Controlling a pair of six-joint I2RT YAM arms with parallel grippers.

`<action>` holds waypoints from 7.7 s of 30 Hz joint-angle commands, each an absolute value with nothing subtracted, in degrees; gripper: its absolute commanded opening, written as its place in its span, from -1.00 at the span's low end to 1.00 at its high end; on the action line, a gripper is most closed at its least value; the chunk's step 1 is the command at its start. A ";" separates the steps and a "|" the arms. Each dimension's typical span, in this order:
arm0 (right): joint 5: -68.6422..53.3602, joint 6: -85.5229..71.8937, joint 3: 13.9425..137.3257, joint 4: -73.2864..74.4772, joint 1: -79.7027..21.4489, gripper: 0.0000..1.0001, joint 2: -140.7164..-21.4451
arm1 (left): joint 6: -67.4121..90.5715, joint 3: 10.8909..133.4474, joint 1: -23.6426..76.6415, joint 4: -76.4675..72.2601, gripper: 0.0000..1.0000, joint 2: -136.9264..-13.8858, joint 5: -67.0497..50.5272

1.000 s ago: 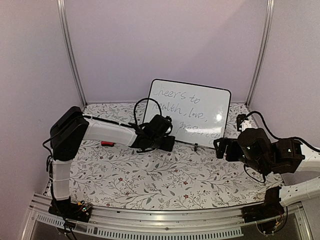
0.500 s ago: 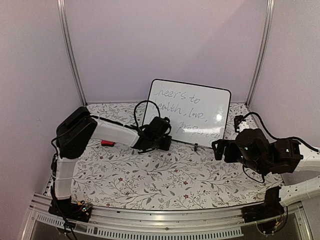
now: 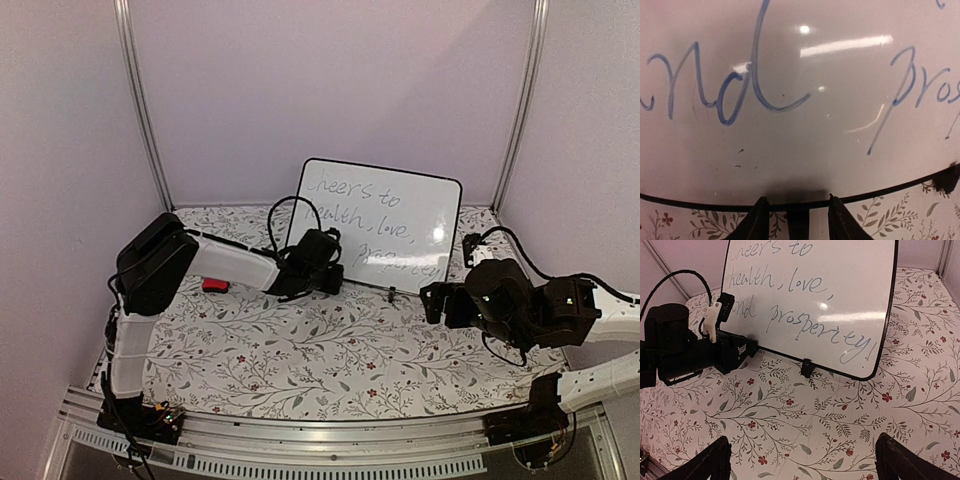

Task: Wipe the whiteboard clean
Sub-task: Move the whiteboard to the center of the board, then adjust the whiteboard eraser at the center of the board.

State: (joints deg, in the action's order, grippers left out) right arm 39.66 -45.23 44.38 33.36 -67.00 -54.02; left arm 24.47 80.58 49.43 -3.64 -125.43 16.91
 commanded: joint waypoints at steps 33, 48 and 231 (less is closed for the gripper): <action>39.82 -45.43 44.50 32.17 -66.88 0.98 -55.72 | 20.99 73.26 49.26 -12.28 -1.00 -123.51 11.93; 40.27 -45.44 44.25 32.11 -66.84 0.98 -55.34 | 23.40 62.17 51.95 -12.61 -1.00 -113.95 15.86; 37.00 -41.89 39.37 22.67 -66.88 0.98 -54.12 | 34.61 52.08 17.58 16.00 0.99 -95.02 5.17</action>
